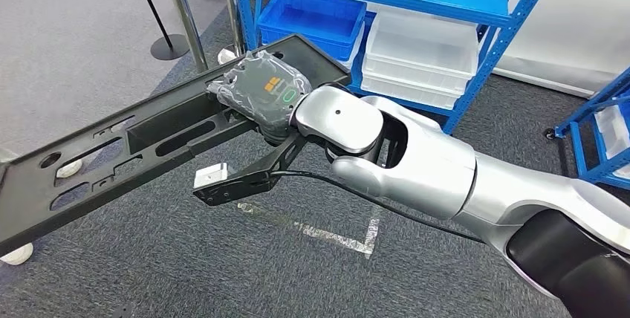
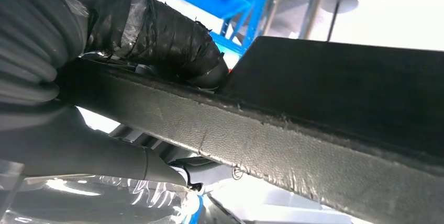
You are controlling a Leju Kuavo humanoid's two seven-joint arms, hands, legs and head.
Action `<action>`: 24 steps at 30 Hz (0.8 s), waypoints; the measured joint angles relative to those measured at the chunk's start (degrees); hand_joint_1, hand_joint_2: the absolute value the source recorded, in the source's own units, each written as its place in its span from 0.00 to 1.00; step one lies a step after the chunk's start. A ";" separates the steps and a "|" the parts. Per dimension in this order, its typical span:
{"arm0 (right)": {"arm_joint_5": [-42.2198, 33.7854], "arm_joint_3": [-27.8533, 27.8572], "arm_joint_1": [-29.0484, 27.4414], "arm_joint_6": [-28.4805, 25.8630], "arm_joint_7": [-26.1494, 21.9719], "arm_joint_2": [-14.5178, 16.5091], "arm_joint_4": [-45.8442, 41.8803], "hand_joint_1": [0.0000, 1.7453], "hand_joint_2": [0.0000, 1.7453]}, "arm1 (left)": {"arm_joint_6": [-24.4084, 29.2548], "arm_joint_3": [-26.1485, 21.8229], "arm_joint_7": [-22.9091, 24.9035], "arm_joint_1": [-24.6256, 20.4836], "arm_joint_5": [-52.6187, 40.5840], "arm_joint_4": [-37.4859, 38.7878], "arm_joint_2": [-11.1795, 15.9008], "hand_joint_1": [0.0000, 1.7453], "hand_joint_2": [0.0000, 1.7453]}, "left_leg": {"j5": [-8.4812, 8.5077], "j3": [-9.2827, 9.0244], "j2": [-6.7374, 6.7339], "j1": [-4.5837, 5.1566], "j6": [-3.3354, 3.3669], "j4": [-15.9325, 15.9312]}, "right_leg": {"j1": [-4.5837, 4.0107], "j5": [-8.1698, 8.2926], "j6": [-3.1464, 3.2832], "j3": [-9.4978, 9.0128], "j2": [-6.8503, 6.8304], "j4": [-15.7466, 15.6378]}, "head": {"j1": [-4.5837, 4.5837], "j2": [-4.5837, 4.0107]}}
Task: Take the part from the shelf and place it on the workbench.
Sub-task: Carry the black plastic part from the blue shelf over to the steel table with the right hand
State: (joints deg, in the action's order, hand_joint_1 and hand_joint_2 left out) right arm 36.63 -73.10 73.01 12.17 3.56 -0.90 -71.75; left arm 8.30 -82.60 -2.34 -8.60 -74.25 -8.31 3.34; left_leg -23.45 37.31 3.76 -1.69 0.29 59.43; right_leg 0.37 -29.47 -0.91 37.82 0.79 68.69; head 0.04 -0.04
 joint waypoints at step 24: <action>2.36 -0.13 1.29 -5.21 -5.62 8.96 11.44 1.00 1.00 | -2.07 0.00 1.79 -0.13 0.33 -0.02 2.45 0.00 1.00 | 0.25 -0.07 -3.35 0.04 -0.34 -0.57 | -0.74 -0.93 0.32 -2.80 -3.55 -4.86 | 0.39 0.00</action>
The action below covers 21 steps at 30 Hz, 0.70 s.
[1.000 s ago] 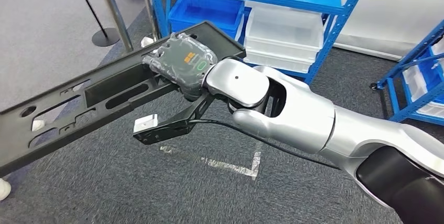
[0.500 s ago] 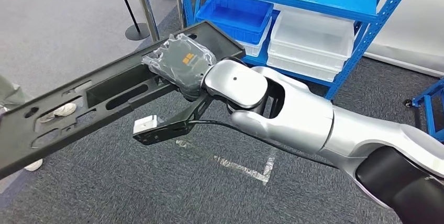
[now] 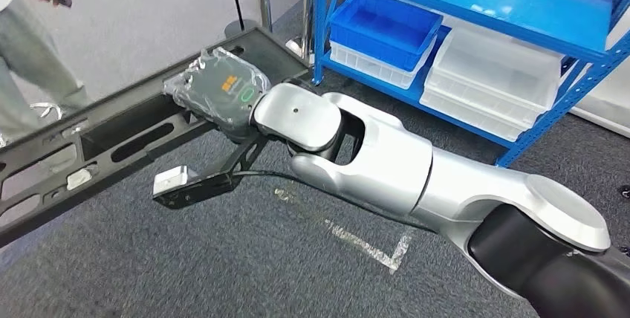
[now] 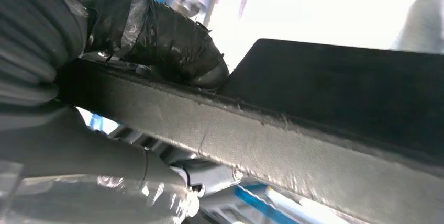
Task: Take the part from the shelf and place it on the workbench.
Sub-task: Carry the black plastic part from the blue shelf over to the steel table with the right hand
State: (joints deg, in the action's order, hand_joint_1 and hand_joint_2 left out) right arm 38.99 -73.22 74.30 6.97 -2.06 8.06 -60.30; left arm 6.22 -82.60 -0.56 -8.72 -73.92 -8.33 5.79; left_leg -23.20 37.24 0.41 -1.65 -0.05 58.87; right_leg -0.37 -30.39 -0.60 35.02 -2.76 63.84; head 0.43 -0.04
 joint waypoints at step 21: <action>0.34 0.07 0.87 -1.92 -2.31 5.38 12.47 1.00 1.00 | -0.28 0.00 -0.49 0.17 -0.87 0.08 0.74 0.00 1.00 | -2.96 6.33 -0.59 -0.28 -3.25 11.10 | 0.43 3.97 2.27 -2.80 -0.35 -6.25 | 0.86 0.00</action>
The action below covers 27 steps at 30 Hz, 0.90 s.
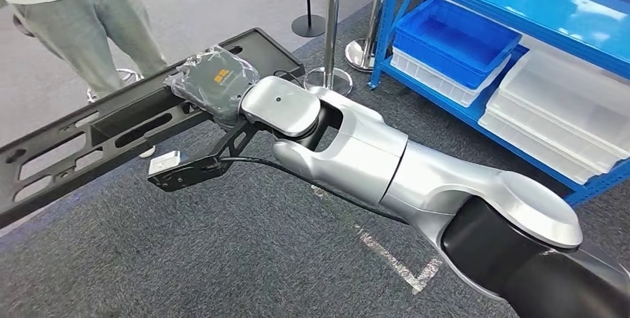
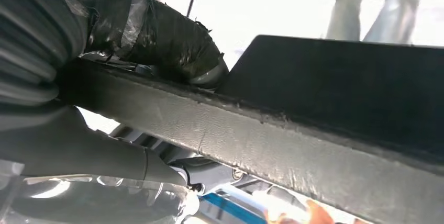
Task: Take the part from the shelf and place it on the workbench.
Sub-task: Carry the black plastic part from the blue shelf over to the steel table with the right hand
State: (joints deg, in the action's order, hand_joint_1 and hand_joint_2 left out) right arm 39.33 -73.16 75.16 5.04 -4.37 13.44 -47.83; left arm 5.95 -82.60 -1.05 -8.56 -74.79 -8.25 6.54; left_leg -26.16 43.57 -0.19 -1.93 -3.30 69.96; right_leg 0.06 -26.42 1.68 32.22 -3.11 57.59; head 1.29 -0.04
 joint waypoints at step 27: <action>0.63 0.07 0.35 2.32 1.89 -0.41 1.22 1.00 1.00 | -1.97 -0.01 -0.13 0.21 -0.06 0.05 0.14 0.00 1.00 | -1.62 0.24 1.31 0.36 0.94 -0.33 | -0.15 1.11 0.42 0.19 2.74 -0.86 | 0.78 0.00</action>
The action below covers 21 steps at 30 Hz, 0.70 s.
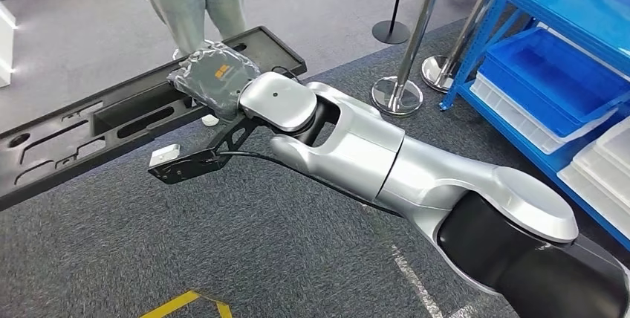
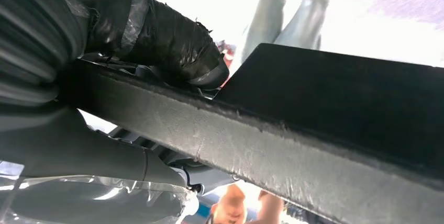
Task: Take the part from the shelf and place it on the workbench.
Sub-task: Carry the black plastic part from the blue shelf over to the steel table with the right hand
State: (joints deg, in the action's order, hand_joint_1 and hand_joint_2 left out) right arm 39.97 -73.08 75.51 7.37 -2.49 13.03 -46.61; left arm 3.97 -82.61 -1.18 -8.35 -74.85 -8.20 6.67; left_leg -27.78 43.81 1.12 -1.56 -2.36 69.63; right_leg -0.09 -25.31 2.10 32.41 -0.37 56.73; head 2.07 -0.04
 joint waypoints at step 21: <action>-1.44 1.12 6.95 3.03 3.71 -9.26 0.28 1.00 1.00 | 0.32 -0.07 2.16 0.06 0.51 0.00 0.46 0.00 1.00 | 4.68 -5.81 4.27 0.22 2.67 -10.44 | 0.24 -2.26 -2.05 4.13 3.20 7.32 | -0.16 0.00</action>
State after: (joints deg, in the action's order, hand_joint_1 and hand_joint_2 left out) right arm 38.52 -71.96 82.46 10.39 1.22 3.77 -46.33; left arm 4.29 -82.67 0.98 -8.29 -74.34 -8.20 7.13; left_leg -23.10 38.01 5.40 -1.35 0.31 59.19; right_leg 0.15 -27.58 0.05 36.54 2.83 64.04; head 1.90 -0.04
